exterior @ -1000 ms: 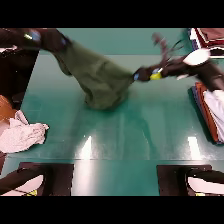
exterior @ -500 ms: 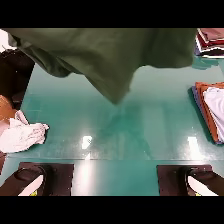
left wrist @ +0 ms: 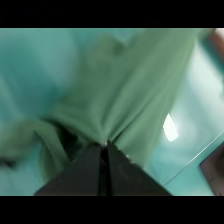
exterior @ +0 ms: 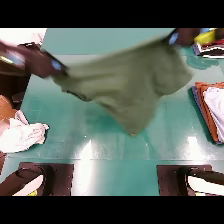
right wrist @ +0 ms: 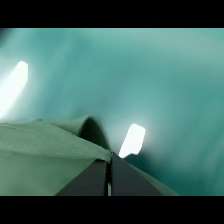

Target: Fold the shirts.

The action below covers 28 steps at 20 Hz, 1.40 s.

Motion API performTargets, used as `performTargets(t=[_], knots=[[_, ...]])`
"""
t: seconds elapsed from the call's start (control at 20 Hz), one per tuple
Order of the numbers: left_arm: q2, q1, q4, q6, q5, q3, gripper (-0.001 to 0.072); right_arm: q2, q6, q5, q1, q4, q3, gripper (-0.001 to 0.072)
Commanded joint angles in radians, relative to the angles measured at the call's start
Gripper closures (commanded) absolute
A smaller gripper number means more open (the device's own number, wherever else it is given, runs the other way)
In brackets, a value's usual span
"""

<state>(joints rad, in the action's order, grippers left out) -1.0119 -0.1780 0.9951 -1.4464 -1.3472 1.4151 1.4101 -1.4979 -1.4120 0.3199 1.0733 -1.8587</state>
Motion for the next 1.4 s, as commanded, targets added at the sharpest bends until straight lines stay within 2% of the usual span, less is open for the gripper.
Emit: performTargets(t=[0.0, 0.1, 0.2, 0.25, 0.3, 0.35, 0.55, 0.7, 0.8, 1.0, 1.2, 1.35], knots=[[-0.058, 0.000, 0.015, 0.013, 0.074, -0.336, 0.0682, 0.152, -0.003, -0.072, 0.025, -0.003, 0.154, 0.0698], [-0.081, 0.000, 0.027, 0.015, 0.196, -0.493, 0.0682, 0.200, 0.007, -0.042, 0.048, -0.004, 0.228, 0.0698], [-0.093, 0.000, 0.027, 0.034, 0.237, -0.581, 0.0680, 0.211, 0.007, -0.017, 0.068, -0.004, 0.273, 0.0697], [-0.093, 0.000, 0.026, 0.042, 0.229, -0.592, 0.0585, 0.211, 0.008, -0.001, 0.073, -0.003, 0.290, 0.0698], [-0.093, 0.000, 0.022, 0.042, 0.218, -0.591, 0.0312, 0.211, 0.008, -0.001, 0.073, -0.004, 0.295, 0.0698], [-0.091, 0.000, 0.018, 0.043, 0.206, -0.584, 0.0217, 0.211, 0.008, -0.003, 0.073, -0.004, 0.296, 0.0697], [-0.090, 0.000, 0.033, 0.067, 0.170, -0.395, 0.0216, 0.210, 0.008, -0.010, 0.073, -0.006, 0.296, 0.0698], [-0.093, 0.000, 0.186, 0.051, 0.298, -0.227, 0.0216, 0.210, 0.008, -0.013, 0.073, -0.008, 0.296, 0.0697], [-0.127, 0.006, 0.325, -0.027, 0.379, -0.192, 0.0217, 0.210, 0.008, -0.014, 0.073, -0.008, 0.296, 0.0697], [-0.336, 0.089, 0.261, -0.045, 0.389, -0.190, 0.0215, 0.210, 0.008, -0.032, 0.073, -0.008, 0.296, 0.0697], [-0.532, 0.193, 0.080, 0.025, 0.380, -0.190, 0.0215, 0.210, 0.008, -0.048, 0.073, -0.008, 0.296, 0.0697], [-0.592, 0.208, 0.051, 0.069, 0.372, -0.190, 0.0216, 0.210, 0.008, -0.047, 0.075, -0.008, 0.296, 0.0697]])
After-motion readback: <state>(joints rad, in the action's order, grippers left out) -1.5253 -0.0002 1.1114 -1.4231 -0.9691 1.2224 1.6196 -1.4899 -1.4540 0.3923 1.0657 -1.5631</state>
